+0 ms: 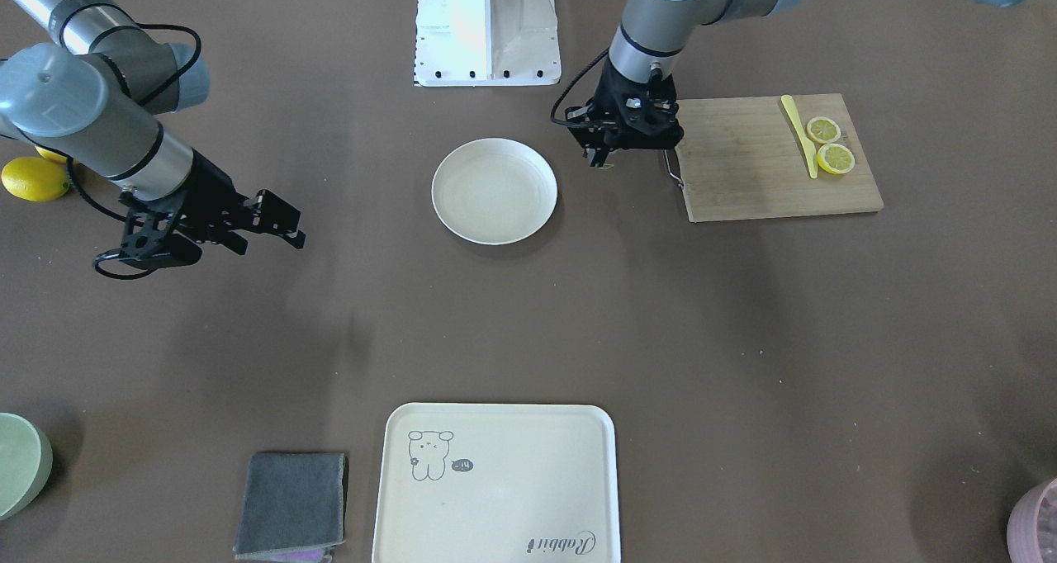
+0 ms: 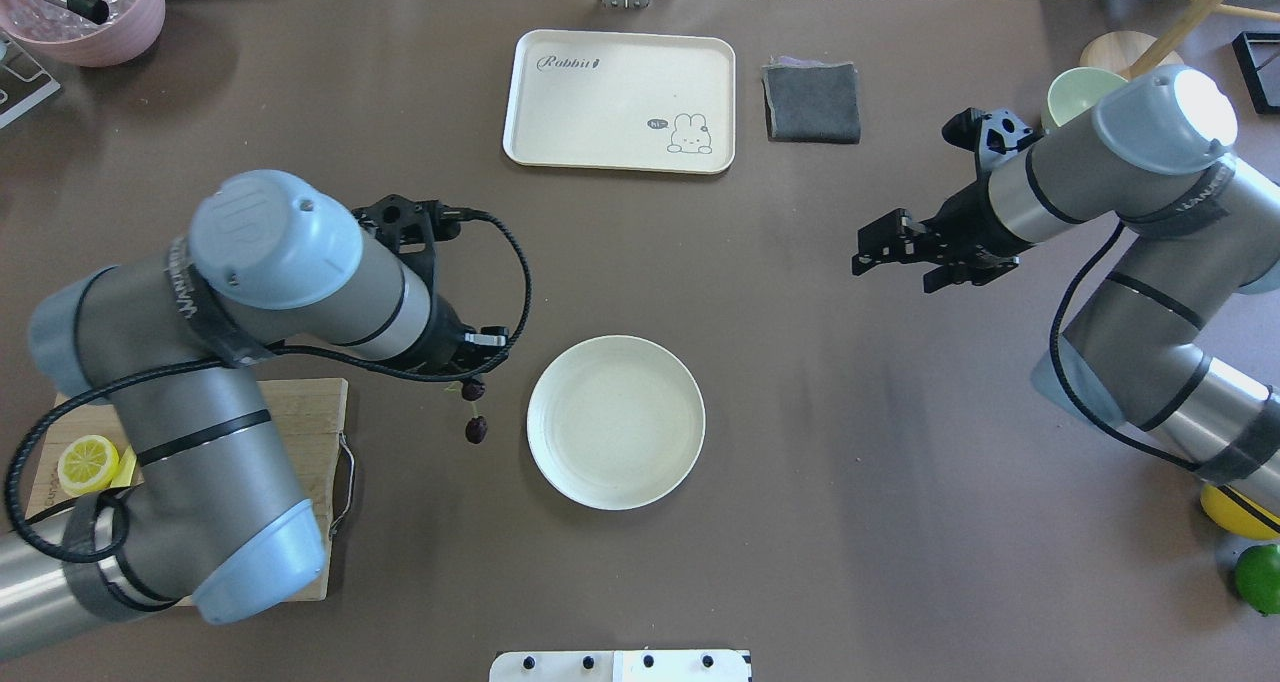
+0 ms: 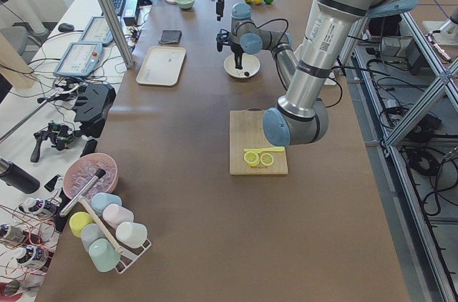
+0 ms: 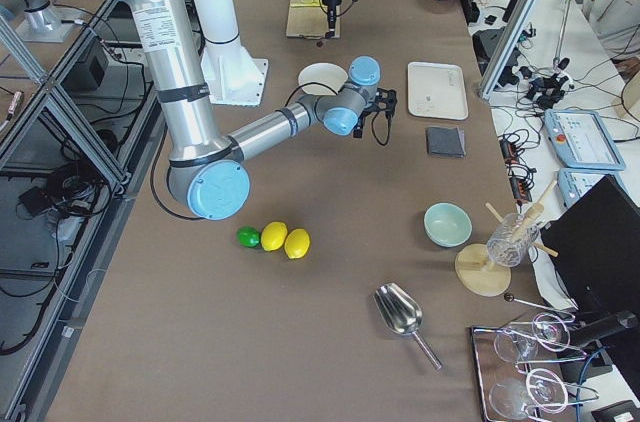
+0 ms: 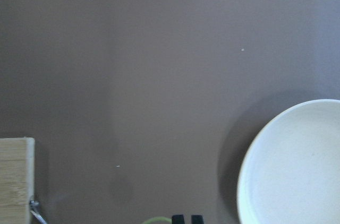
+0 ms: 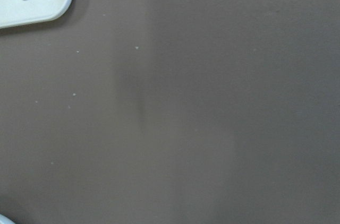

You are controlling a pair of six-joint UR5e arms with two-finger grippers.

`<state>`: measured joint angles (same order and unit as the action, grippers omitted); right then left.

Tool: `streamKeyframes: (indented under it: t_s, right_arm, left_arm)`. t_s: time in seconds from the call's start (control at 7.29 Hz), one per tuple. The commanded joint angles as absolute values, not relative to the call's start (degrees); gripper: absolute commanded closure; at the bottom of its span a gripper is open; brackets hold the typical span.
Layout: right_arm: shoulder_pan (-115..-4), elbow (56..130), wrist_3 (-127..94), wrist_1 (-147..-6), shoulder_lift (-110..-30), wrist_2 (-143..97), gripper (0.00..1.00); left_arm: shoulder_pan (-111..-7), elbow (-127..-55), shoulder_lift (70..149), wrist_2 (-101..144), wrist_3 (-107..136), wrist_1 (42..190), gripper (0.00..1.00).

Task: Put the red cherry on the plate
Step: 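Lift the cherries with the left gripper and lower them onto the white plate, then open the left gripper to release the cherries and withdraw both arms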

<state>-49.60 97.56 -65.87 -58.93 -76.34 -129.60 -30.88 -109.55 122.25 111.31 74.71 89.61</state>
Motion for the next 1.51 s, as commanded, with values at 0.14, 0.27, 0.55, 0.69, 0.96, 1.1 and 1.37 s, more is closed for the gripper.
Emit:
streamKeyframes:
  t_s: [0.14,0.27,0.55,0.69,0.96,1.1,1.37]
  right_arm:
    - [-51.24,97.82,-61.88,-58.62,-79.63,-129.9,0.0]
    - [-51.33,97.82,-61.87,-58.54,-80.06,-129.9,0.0]
    - [-51.68,97.91,-61.79,-58.36,-80.16,-129.9,0.0]
    - [-52.2,98.43,-61.79,-58.36,-80.42,-129.99,0.0]
    - [-54.3,99.32,-61.79,-58.53,-81.65,-130.08,0.0]
    - [-56.4,99.32,-58.92,-58.97,-82.09,-130.34,0.0]
    - [-63.85,99.05,-44.47,-62.98,-85.33,-134.44,0.0]
  left_arm:
    - [-28.31,-103.37,129.8,111.01,78.92,90.0,1.0]
    - [-27.43,-101.45,131.64,110.14,81.1,90.17,1.0]
    - [-26.63,-101.07,132.63,108.2,81.74,91.66,0.41]
    - [-26.89,-101.51,132.37,108.11,81.65,91.67,0.03]
    - [-30.04,-102.91,130.97,108.28,81.04,90.54,0.02]
    - [-32.23,-106.31,127.22,108.54,75.38,89.14,0.02]
    - [-41.87,-111.96,123.05,115.52,58.53,79.07,0.02]
